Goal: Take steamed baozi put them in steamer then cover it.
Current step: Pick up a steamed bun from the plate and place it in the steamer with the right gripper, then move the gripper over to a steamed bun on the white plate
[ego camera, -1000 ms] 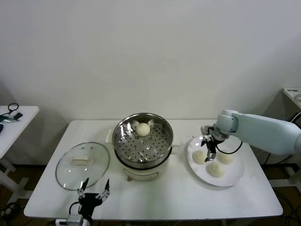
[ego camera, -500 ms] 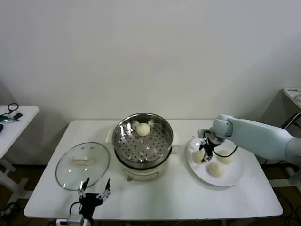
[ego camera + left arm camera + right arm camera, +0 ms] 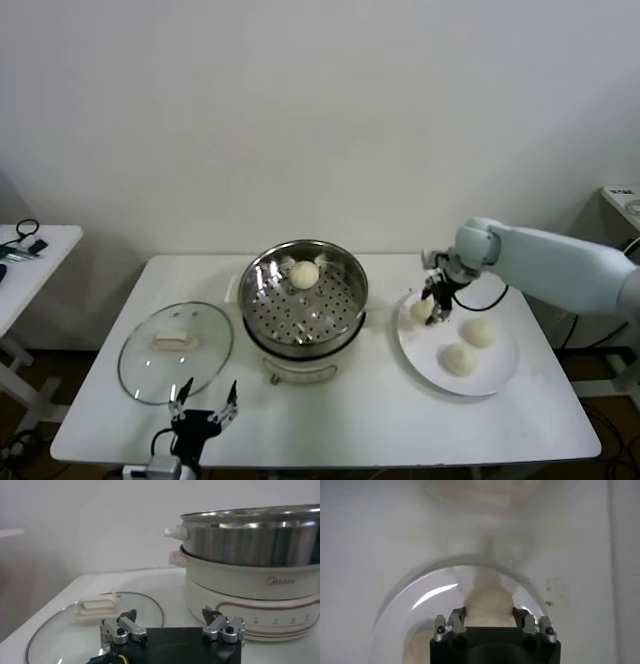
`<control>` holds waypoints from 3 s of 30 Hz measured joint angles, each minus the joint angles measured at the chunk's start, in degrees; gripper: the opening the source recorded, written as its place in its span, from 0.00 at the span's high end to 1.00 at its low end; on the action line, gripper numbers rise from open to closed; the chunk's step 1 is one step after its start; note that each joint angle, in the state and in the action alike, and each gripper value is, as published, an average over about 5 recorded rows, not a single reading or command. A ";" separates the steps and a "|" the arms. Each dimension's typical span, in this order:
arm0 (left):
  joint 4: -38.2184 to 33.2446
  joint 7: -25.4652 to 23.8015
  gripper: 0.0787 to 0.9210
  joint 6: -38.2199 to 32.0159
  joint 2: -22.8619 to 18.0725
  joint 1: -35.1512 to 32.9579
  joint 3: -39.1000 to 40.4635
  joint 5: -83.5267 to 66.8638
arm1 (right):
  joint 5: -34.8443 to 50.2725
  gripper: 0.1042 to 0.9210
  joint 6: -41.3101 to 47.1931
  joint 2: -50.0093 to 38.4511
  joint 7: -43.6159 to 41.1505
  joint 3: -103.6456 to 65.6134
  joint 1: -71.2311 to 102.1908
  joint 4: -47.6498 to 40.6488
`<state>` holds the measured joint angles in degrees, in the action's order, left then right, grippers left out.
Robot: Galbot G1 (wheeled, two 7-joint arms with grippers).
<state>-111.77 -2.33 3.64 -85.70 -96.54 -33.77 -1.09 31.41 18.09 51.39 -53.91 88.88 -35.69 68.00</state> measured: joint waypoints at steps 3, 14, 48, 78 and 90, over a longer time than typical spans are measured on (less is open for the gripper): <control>-0.19 -0.02 0.12 0.18 0.31 0.04 -0.06 -0.06 | 4.49 0.34 0.21 1.44 -0.56 2.45 -6.81 1.77; -1.55 -0.18 0.12 0.96 0.32 -0.24 0.17 -0.21 | 18.90 0.34 4.37 12.83 2.55 2.46 -18.11 6.02; -3.40 -0.32 0.12 1.96 0.07 -1.69 -0.62 -0.42 | 15.45 0.29 9.29 38.56 11.03 0.70 1.59 -10.49; -3.46 -0.78 0.12 3.70 -0.10 -0.18 -0.84 -0.24 | 4.55 0.12 0.82 -4.00 2.46 12.60 -12.79 13.79; -3.53 -0.75 0.12 3.75 -0.71 -0.26 -0.75 -0.12 | -7.00 0.12 1.80 -15.94 4.46 2.57 3.61 14.81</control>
<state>-115.30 -3.08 7.39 -86.41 -96.80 -34.53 -1.20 24.41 19.88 35.44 -49.45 91.45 -32.08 82.82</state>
